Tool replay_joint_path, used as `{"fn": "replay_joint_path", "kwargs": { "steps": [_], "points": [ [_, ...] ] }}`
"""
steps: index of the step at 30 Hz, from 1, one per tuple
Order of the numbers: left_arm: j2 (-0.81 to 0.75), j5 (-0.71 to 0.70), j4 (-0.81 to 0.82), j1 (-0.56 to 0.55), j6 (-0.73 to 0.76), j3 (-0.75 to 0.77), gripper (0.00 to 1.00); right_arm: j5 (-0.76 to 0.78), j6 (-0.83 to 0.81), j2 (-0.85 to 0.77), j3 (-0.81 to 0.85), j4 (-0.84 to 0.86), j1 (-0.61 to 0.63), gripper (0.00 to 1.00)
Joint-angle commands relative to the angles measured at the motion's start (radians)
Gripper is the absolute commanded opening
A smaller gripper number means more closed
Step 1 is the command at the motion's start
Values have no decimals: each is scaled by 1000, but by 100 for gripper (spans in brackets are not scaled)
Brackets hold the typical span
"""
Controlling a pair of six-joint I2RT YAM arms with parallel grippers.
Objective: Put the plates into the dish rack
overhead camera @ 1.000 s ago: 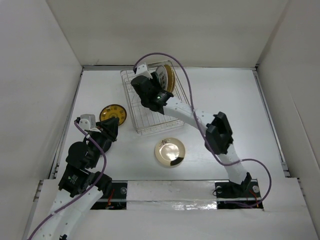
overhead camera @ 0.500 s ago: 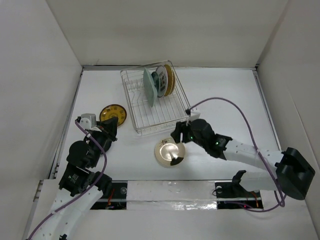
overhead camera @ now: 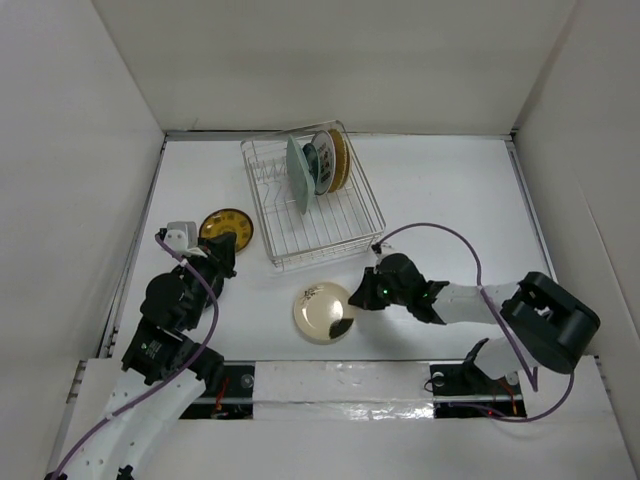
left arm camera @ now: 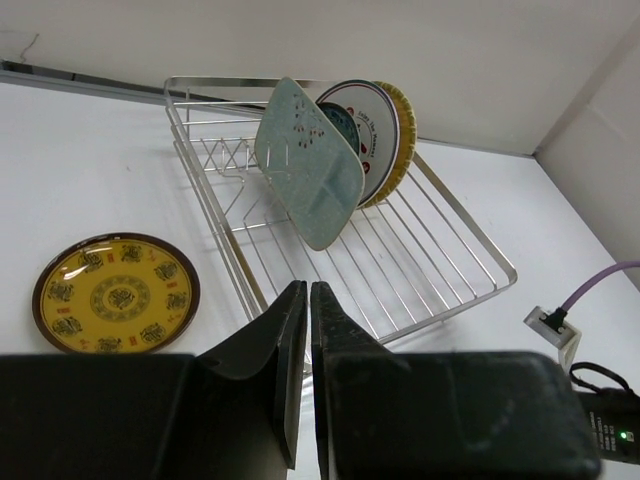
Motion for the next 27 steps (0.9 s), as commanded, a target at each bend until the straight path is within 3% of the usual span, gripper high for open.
{"fn": "replay_joint_path", "kwargs": {
  "steps": [1,5,6,10,14,16,17,22,26,27],
  "points": [
    [13,-32,40,-6,6,15,4,-58,-50,-21,-32,-49,-3,0],
    [17,-35,43,-6,6,15,5,-7,-218,-252,70,-393,17,0],
    [17,-32,46,-6,6,15,5,4,-254,-298,160,-447,17,0],
    [30,-18,56,-6,9,16,6,122,-355,-380,448,-509,17,0],
    [29,-17,55,-6,9,16,6,489,-427,-146,803,-549,26,0],
    [23,-20,53,-6,8,13,7,589,-494,57,964,-581,38,0],
    [18,-18,53,-6,6,13,7,699,-518,124,1127,-603,49,0],
    [26,-12,58,-6,6,15,7,916,-659,587,1617,-672,58,0],
    [24,-4,58,-6,6,13,7,1100,-788,842,2089,-724,58,0],
    [24,-3,60,-6,5,13,7,1114,-818,928,2136,-707,58,0]
  ]
}}
